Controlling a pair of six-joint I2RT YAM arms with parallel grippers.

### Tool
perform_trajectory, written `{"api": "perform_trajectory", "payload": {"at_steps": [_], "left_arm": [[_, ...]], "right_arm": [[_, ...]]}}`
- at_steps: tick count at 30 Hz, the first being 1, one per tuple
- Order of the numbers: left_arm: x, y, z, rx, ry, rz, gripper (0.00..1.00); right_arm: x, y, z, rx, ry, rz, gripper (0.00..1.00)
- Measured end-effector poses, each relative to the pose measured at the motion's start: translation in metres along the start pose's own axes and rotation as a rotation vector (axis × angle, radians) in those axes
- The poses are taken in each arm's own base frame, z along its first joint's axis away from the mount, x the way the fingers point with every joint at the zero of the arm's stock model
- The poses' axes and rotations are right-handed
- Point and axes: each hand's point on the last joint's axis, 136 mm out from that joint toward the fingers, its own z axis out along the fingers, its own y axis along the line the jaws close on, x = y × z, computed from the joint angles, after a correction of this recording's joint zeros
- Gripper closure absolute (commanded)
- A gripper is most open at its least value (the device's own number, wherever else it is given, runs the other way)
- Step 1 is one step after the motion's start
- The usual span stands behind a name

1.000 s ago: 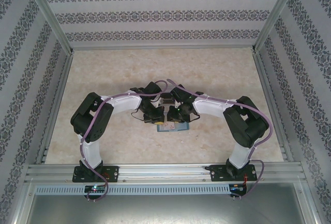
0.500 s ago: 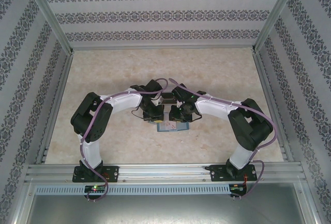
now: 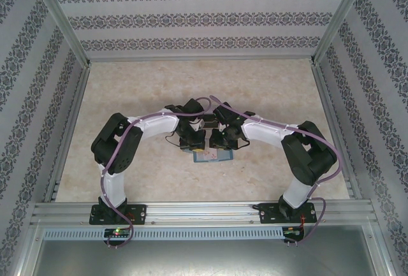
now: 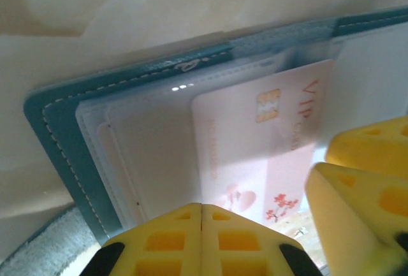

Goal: Take the credit cards out of the card holder

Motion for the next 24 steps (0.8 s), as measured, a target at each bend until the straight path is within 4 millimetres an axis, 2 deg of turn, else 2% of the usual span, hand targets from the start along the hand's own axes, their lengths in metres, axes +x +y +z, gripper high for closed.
{"api": "perform_trajectory", "payload": {"at_steps": [19,24], "left_arm": [[0.0013,0.0006,0.0029,0.003,0.013,-0.001,1.00],[0.0014,0.0007,0.0032,0.003,0.014,-0.001,1.00]], "right_arm": [[0.0012,-0.0066,0.0067,0.014,0.015,0.002,0.73],[0.0013,-0.0027,0.0084,-0.016,0.017,0.000,0.73]]}}
